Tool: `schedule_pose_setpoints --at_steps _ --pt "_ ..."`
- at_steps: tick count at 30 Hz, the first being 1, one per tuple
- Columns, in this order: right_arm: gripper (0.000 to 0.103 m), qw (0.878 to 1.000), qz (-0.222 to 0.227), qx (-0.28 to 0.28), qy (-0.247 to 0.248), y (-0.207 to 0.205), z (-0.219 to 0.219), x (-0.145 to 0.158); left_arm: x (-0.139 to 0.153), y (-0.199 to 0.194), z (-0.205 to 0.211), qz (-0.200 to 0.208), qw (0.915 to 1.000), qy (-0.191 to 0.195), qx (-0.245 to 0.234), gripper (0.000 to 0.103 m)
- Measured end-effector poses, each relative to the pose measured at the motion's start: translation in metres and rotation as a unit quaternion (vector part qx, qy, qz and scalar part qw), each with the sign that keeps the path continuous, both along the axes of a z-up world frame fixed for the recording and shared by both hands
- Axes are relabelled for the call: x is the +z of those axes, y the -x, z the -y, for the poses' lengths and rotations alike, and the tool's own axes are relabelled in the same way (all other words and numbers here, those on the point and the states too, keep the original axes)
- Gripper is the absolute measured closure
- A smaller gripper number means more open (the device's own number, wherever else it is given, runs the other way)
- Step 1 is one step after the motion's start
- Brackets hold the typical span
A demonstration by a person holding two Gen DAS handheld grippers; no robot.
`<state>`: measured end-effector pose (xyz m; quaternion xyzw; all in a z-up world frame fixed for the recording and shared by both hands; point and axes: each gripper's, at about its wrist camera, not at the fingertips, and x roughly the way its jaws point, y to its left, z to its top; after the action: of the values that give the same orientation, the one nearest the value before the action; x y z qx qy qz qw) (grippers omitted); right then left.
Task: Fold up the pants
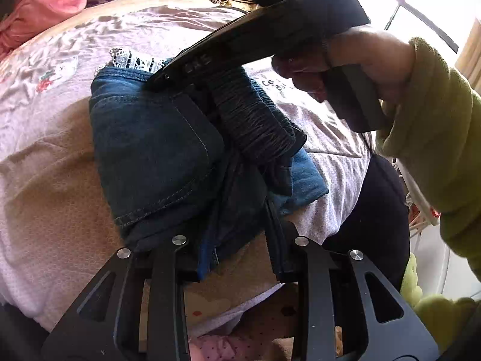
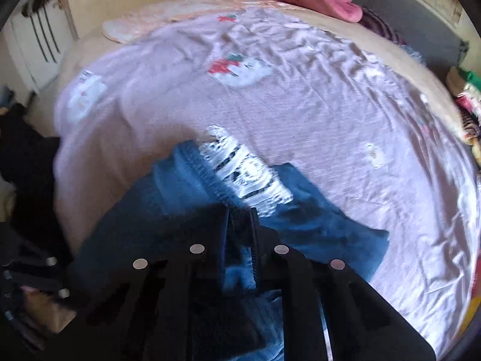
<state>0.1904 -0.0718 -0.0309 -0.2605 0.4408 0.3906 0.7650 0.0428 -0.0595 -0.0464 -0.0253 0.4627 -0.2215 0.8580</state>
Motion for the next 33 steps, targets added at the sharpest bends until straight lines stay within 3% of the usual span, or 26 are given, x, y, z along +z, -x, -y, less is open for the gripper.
schedule_pose_setpoints --at_steps 7,11,14,21,30,33 --pt "0.091 0.999 -0.017 -0.039 -0.019 -0.009 0.004 -0.01 0.0 0.0 -0.002 0.0 1.0 0.005 0.008 0.081" --pt "0.077 0.997 -0.022 -0.065 -0.04 -0.011 0.014 -0.003 0.001 0.001 0.0 0.001 1.0 0.0 0.009 0.079" --pt "0.075 0.994 -0.029 -0.083 -0.062 -0.012 0.025 0.005 0.002 0.002 -0.001 0.002 0.9999 0.0 0.011 0.079" --pt "0.058 0.989 -0.024 -0.104 -0.103 -0.002 0.051 0.031 0.004 0.003 -0.001 0.004 0.9999 -0.002 0.014 0.079" --pt "0.046 0.984 -0.015 -0.116 -0.132 0.019 0.071 0.049 0.01 0.007 -0.003 0.012 0.9997 -0.005 0.02 0.079" --pt "0.04 0.98 -0.01 -0.129 -0.153 0.027 0.083 0.056 0.018 0.011 -0.005 0.018 0.9996 -0.004 0.024 0.067"
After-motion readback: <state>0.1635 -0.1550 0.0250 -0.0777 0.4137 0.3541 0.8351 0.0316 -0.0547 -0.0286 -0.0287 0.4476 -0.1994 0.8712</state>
